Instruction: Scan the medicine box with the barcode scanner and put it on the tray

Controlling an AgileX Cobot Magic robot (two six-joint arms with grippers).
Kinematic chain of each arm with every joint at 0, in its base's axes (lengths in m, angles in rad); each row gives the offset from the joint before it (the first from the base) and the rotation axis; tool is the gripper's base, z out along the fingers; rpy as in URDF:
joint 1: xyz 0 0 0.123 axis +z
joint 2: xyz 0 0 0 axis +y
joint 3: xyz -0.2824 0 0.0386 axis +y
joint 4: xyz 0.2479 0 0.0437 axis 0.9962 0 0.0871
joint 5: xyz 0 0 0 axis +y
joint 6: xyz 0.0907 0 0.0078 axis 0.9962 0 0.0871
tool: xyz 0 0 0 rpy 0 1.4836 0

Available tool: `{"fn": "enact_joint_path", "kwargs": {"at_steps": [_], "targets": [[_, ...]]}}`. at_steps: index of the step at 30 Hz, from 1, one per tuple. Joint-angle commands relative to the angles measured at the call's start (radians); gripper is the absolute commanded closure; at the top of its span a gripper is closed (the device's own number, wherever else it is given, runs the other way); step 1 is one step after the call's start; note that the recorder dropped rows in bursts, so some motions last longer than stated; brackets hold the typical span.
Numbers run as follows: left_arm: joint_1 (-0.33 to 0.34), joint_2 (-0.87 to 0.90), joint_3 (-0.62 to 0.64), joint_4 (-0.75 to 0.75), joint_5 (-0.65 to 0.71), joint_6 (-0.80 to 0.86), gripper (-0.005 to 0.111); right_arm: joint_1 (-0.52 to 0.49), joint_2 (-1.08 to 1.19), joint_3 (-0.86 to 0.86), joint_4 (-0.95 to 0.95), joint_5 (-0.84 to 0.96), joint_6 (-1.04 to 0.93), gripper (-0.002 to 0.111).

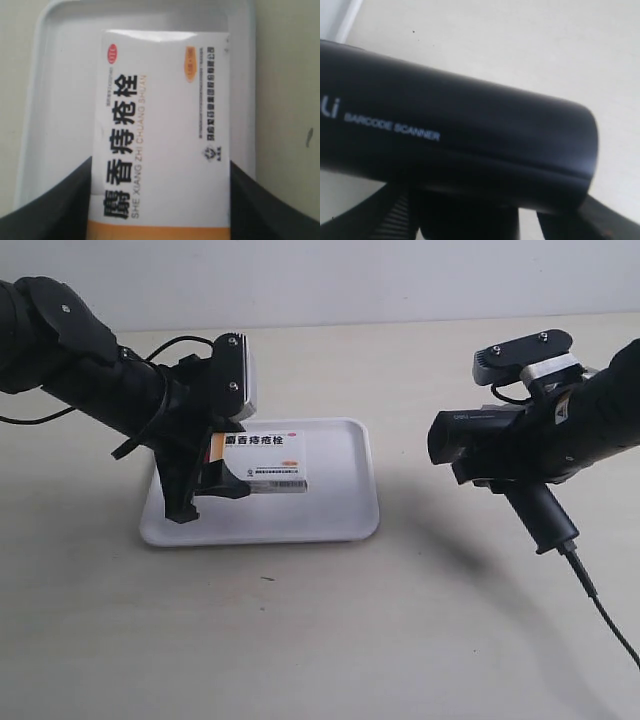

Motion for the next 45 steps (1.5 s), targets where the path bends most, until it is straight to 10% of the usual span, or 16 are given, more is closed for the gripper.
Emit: {"fn": "enact_joint_path", "kwargs": {"at_steps": [1, 25, 33, 45], "targets": [[0.004, 0.009, -0.006, -0.065, -0.076, -0.025, 0.107, 0.002, -0.006, 0.002, -0.013, -0.094, 0.020, 0.108], [0.004, 0.176, -0.006, -0.138, -0.209, -0.025, 0.106, -0.097, 0.215, -0.010, -0.001, -0.307, 0.056, 0.108], [0.004, 0.184, -0.006, -0.138, -0.209, -0.052, 0.053, -0.097, 0.257, -0.010, -0.001, -0.314, 0.056, 0.097], [0.004, 0.112, -0.006, -0.136, -0.172, -0.099, 0.005, -0.095, 0.239, -0.010, 0.001, -0.308, 0.071, 0.025]]}}
